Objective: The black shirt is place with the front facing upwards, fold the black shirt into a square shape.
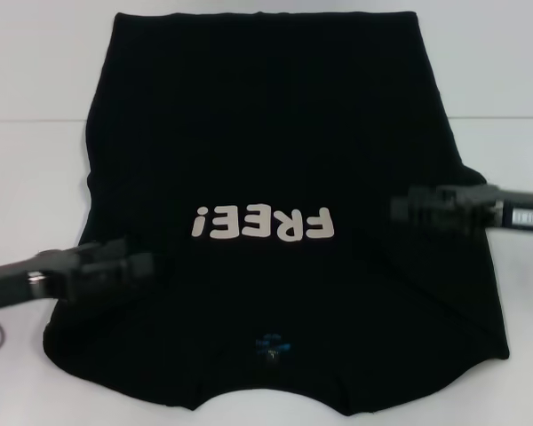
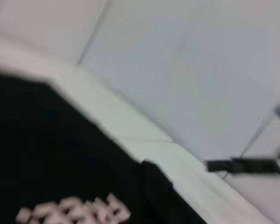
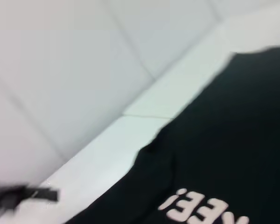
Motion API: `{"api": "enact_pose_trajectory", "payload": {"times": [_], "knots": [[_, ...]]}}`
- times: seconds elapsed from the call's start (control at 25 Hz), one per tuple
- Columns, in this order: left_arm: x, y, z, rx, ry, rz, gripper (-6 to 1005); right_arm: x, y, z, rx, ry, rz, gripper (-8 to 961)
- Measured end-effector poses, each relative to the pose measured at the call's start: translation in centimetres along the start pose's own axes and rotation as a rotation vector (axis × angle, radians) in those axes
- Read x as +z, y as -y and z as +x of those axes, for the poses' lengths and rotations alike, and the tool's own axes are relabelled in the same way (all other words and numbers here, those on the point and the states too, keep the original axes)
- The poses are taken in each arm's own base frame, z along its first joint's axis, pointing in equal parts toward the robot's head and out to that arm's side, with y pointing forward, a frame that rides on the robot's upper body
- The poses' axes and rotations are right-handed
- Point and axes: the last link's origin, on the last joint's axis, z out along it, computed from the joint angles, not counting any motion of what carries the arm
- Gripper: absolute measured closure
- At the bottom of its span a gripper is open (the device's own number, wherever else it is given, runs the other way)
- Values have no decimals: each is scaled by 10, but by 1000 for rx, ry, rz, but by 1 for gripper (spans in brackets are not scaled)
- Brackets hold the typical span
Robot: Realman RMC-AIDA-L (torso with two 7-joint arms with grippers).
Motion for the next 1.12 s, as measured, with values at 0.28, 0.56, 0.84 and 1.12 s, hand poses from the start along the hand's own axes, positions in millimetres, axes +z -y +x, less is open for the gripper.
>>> {"api": "enact_pose_trajectory", "payload": {"times": [0.28, 0.56, 0.84, 1.12], "knots": [[-45, 33, 17, -342, 174, 225, 62, -9, -20, 56, -270, 105, -47, 270], [-64, 51, 16, -472, 315, 433, 63, -3, -28, 88, -331, 105, -57, 152], [-53, 57, 9, -463, 403, 490, 62, -1, -27, 88, -331, 98, -50, 152], [-43, 54, 9, -437, 426, 460, 63, 0, -27, 86, -331, 98, -54, 153]]}}
